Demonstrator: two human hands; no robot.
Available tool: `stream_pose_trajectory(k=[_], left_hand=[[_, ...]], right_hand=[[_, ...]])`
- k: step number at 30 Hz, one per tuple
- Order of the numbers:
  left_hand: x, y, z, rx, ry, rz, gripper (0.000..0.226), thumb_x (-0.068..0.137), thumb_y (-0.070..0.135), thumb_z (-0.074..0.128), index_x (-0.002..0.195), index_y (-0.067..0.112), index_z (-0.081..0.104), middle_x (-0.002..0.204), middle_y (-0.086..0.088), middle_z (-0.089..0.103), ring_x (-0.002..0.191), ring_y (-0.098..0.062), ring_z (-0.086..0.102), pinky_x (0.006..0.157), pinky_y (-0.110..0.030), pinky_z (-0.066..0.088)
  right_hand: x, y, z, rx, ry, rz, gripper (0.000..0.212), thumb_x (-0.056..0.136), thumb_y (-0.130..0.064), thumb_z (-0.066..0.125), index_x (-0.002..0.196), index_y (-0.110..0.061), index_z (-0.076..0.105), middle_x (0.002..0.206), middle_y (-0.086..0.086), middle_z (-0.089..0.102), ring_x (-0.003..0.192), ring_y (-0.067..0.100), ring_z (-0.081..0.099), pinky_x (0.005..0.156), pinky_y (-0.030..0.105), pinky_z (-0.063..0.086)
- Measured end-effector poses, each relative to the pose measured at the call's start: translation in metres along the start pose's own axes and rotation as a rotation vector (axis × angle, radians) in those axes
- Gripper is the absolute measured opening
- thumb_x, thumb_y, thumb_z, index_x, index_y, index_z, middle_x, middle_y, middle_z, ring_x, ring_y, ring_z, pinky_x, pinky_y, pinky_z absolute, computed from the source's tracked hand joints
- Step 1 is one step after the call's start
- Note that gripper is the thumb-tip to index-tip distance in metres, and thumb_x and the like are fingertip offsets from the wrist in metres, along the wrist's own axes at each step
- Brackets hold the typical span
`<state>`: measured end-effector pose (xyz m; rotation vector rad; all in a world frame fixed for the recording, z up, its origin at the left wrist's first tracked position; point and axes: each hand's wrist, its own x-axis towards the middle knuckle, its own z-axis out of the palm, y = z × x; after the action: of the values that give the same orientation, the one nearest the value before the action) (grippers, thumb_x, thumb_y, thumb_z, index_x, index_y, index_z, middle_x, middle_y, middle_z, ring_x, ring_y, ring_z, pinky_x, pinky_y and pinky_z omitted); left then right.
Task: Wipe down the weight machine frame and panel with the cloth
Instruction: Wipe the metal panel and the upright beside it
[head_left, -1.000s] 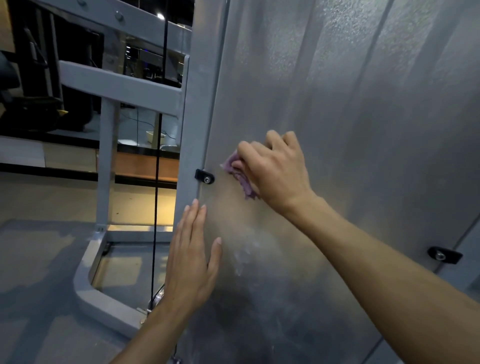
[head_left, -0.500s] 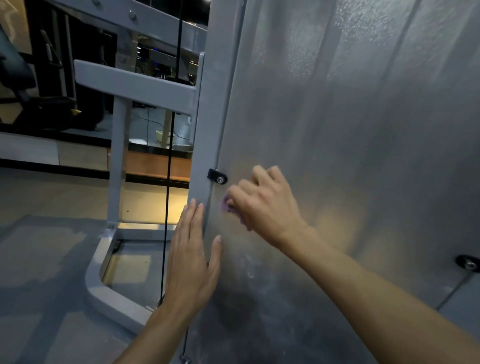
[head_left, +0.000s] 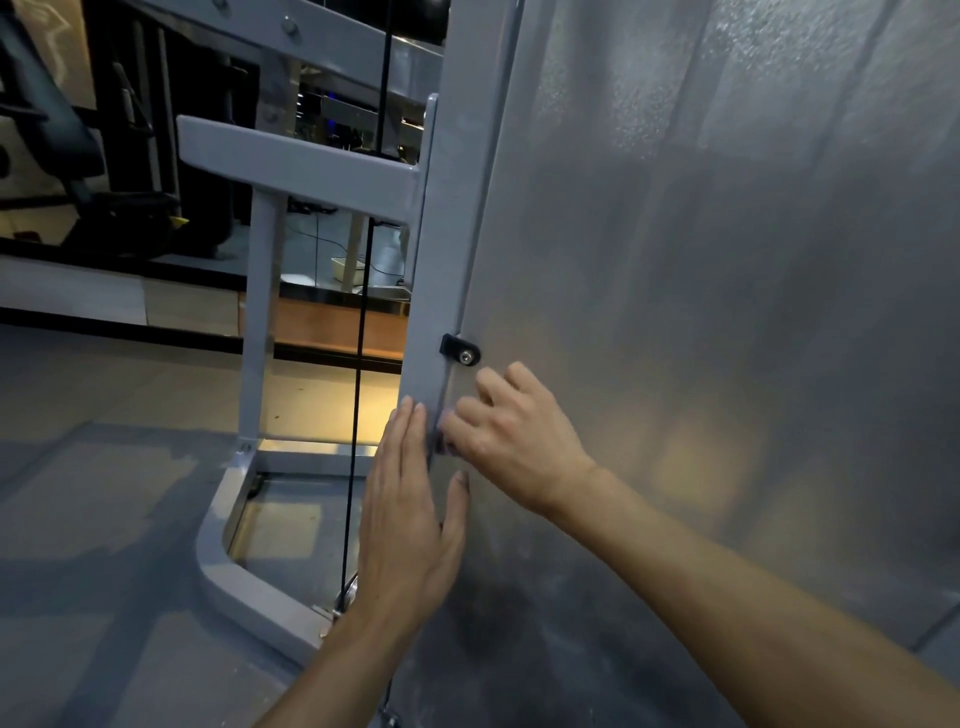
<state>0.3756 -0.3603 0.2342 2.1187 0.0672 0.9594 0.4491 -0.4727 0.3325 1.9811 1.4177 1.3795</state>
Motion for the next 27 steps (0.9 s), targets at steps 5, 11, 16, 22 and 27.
stream_pose_trajectory(k=[5,11,16,22,27], left_hand=[[-0.001,-0.002,-0.002,0.024,-0.020,-0.010,0.075,0.101,0.041,0.048,0.164,0.024,0.011,0.171,0.010,0.008,0.157,-0.004,0.005,0.128,-0.040,0.019],[-0.003,-0.001,-0.002,0.007,-0.008,-0.037,0.075,0.099,0.039,0.048,0.163,0.022,0.014,0.171,0.008,0.011,0.157,-0.005,0.006,0.128,-0.039,0.019],[-0.003,0.002,-0.006,0.015,-0.012,-0.045,0.073,0.099,0.046,0.043,0.163,0.022,0.017,0.169,0.008,0.016,0.155,-0.005,0.010,0.125,-0.032,0.017],[-0.002,0.004,-0.009,-0.078,0.026,-0.155,0.054,0.100,0.038,0.051,0.151,0.023,0.039,0.141,0.007,0.042,0.131,-0.010,0.044,0.104,-0.025,0.038],[-0.002,0.004,-0.011,-0.120,0.023,-0.205,0.045,0.101,0.034,0.054,0.145,0.027,0.043,0.126,0.013,0.043,0.115,-0.007,0.048,0.096,-0.029,0.045]], right_hand=[[0.023,0.029,-0.018,-0.019,0.057,0.039,0.015,0.088,-0.029,0.061,0.080,-0.020,0.069,0.075,-0.002,0.067,0.076,0.024,0.053,0.069,0.037,0.024],[-0.009,-0.008,0.005,0.023,-0.016,-0.040,0.016,0.095,-0.021,0.062,0.079,-0.020,0.066,0.070,-0.003,0.063,0.072,0.021,0.048,0.069,0.036,0.026],[0.009,0.021,-0.012,0.003,0.018,0.022,0.013,0.086,-0.026,0.057,0.079,-0.019,0.064,0.071,0.000,0.065,0.073,0.024,0.051,0.068,0.037,0.025],[-0.009,-0.006,0.000,0.024,0.061,0.065,0.017,0.095,-0.022,0.064,0.078,-0.019,0.062,0.067,0.001,0.061,0.070,0.024,0.047,0.068,0.037,0.027],[0.003,0.017,-0.013,-0.046,0.015,0.020,0.014,0.077,-0.023,0.074,0.080,-0.018,0.062,0.071,0.002,0.064,0.074,0.025,0.051,0.069,0.038,0.025]])
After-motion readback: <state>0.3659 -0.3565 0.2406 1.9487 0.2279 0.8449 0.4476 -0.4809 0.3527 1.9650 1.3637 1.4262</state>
